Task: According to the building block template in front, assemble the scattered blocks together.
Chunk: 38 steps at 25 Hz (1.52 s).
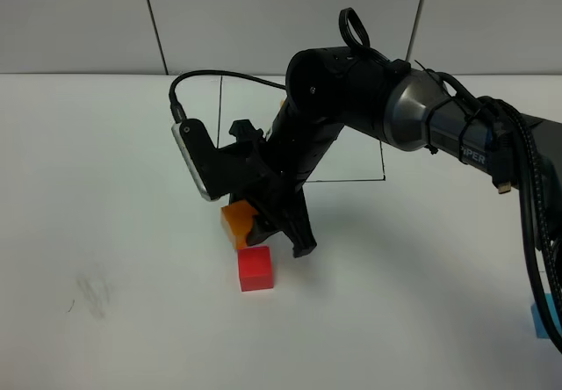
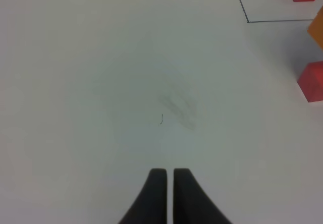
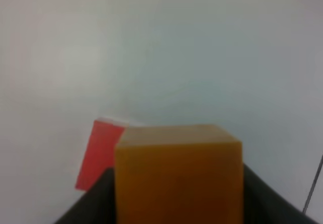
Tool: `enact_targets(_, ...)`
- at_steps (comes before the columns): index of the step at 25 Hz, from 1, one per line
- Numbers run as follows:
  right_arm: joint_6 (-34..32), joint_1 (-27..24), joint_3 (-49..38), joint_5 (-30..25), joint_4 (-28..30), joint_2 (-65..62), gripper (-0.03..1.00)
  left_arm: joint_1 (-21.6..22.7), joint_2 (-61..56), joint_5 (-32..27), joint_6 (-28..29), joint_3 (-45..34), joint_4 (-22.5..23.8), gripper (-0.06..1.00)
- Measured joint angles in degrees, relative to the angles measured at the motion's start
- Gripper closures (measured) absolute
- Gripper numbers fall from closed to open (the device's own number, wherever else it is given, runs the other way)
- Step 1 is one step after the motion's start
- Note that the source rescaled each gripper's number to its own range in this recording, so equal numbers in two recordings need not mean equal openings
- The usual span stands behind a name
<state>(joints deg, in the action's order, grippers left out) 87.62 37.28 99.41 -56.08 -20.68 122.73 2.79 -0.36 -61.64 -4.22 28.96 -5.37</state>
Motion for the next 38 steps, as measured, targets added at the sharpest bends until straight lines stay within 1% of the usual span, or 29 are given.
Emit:
enact_targets(3, 7.8, 0.0, 0.0, -1.3, 0.8, 0.0, 0.44, 0.0, 0.0, 0.0, 0.0, 0.0, 0.0, 0.94)
enact_targets(9, 18.9, 0.0, 0.0, -0.7, 0.9, 0.0, 0.44, 0.0, 0.0, 0.0, 0.0, 0.0, 0.0, 0.94)
enact_targets(14, 31.9, 0.0, 0.0, -0.7, 1.5, 0.0, 0.44, 0.0, 0.0, 0.0, 0.0, 0.0, 0.0, 0.94)
enact_targets(16, 31.9, 0.0, 0.0, -0.3, 3.4, 0.0, 0.44, 0.0, 0.0, 0.0, 0.0, 0.0, 0.0, 0.94)
enact_targets(21, 31.9, 1.0, 0.0, 0.1, 13.9, 0.0, 0.44, 0.0, 0.0, 0.0, 0.0, 0.0, 0.0, 0.94)
enact_targets(24, 31.9, 2.3, 0.0, 0.1, 18.2, 0.0, 0.44, 0.0, 0.0, 0.0, 0.0, 0.0, 0.0, 0.94)
enact_targets(26, 31.9, 3.2, 0.0, 1.3, 20.2, 0.0, 0.44, 0.0, 0.0, 0.0, -0.1, 0.0, 0.0, 0.94)
enact_targets(31, 31.9, 4.0, 0.0, 9.5, 21.3, 0.0, 0.44, 0.0, 0.0, 0.0, -0.1, 0.0, 0.0, 0.94)
enact_targets(33, 31.9, 4.0, 0.0, 11.6, 22.4, 0.0, 0.44, 0.0, 0.0, 0.0, -0.1, 0.0, 0.0, 0.94)
enact_targets(36, 31.9, 4.0, 0.0, 11.5, 25.2, 0.8, 0.44, 0.0, 0.0, 0.0, -0.1, 0.0, 0.0, 0.94)
enact_targets(38, 31.9, 4.0, 0.0, 10.8, 26.1, 1.7, 0.44, 0.0, 0.0, 0.0, -0.1, 0.0, 0.0, 0.94)
